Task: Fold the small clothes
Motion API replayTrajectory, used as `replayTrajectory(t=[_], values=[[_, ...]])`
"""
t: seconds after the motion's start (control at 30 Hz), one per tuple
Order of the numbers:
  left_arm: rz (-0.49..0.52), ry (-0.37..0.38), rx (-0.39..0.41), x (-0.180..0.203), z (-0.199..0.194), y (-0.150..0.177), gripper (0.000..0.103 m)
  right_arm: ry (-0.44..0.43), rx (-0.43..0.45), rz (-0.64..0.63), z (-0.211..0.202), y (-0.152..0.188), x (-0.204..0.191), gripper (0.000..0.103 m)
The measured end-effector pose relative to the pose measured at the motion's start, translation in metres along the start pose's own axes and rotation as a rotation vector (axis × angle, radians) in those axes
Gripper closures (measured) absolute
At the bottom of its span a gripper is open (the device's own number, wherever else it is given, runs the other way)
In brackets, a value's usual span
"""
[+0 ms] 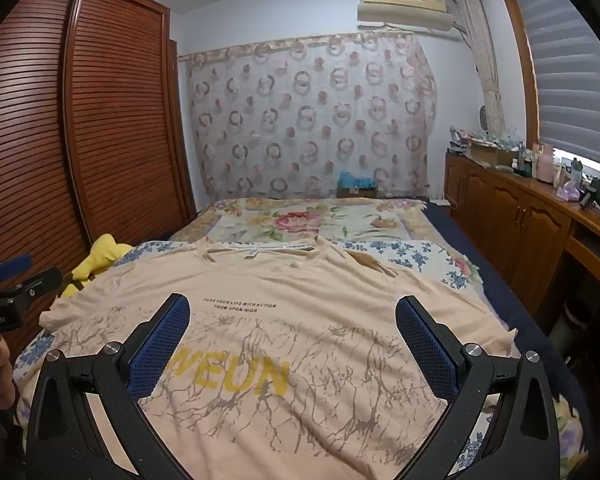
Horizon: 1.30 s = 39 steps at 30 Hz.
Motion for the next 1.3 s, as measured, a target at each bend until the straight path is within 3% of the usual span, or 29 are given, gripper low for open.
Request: replayTrajectory(t=[1.3], values=[[0.021, -0.012, 0.034, 0.006, -0.017, -0.014, 0.000, 0.009, 0.011, 0.010, -0.004, -0.003, 0.004, 0.000]])
Point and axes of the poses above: each gripper's, at about its wrist camera, not at the fingertips, and z roughly the way its jaws point, x to its right, y to its underside, the point moved 2 cm from there along z, roughly the way its jaws point, and after that the axes turned 12 degrees about y, right-handed, at the moved point
